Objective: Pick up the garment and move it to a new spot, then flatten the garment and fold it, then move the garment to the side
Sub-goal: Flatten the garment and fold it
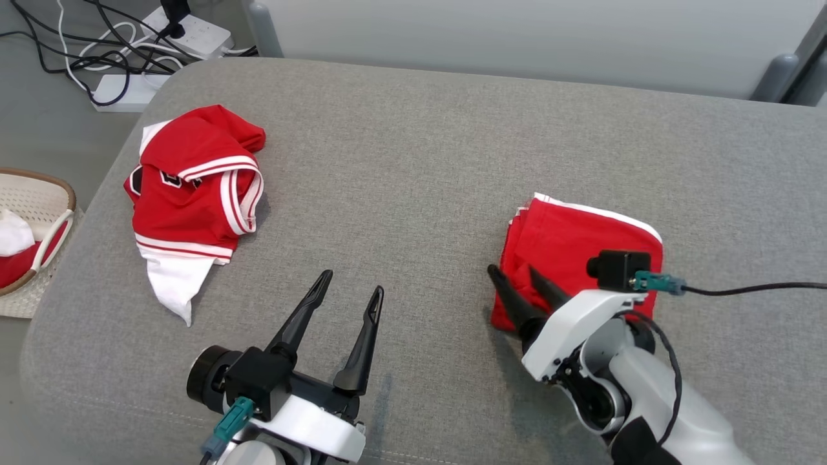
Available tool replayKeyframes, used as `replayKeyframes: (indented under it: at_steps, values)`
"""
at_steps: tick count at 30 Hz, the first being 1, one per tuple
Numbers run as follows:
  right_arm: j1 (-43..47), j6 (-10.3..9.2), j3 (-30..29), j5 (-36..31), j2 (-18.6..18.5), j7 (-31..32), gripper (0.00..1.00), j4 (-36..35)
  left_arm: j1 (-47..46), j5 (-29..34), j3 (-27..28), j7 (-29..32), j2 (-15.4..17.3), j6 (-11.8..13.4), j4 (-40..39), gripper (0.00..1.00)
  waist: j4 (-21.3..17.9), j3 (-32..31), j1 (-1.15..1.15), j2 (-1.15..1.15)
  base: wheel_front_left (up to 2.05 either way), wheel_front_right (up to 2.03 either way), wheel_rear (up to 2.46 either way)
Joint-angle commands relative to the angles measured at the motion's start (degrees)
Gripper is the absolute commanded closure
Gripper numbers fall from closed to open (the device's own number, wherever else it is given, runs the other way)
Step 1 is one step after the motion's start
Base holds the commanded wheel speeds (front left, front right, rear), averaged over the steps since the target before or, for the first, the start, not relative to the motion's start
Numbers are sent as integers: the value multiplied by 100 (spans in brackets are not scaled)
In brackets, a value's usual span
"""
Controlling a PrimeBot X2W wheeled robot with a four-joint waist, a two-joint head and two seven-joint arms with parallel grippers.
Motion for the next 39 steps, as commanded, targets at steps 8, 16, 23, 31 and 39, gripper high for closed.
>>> replayKeyframes:
  at_steps: [8,16,23,31,39]
  values:
    - [334,25,569,517,83,54,0,-775,-132,29,257,-33,17,52,-113,0,-218,-85,0,0,0,0,0]
    - [572,25,10,-562,83,-354,0,-1016,-43,100,316,-33,17,67,-135,0,-492,-253,0,0,0,0,0]
    - [971,25,-907,-2101,-47,-812,0,-1368,88,98,417,-33,17,141,-142,0,-765,-459,0,0,0,0,0]
    - [1536,25,-1609,-3153,-148,-973,0,-1899,221,38,710,-33,17,204,-158,0,-1036,-680,0,0,0,0,0]
    - [2129,25,-2231,-3527,-185,-1033,0,-2464,446,-62,1059,-33,17,243,-246,0,-1173,-850,0,0,0,0,0]
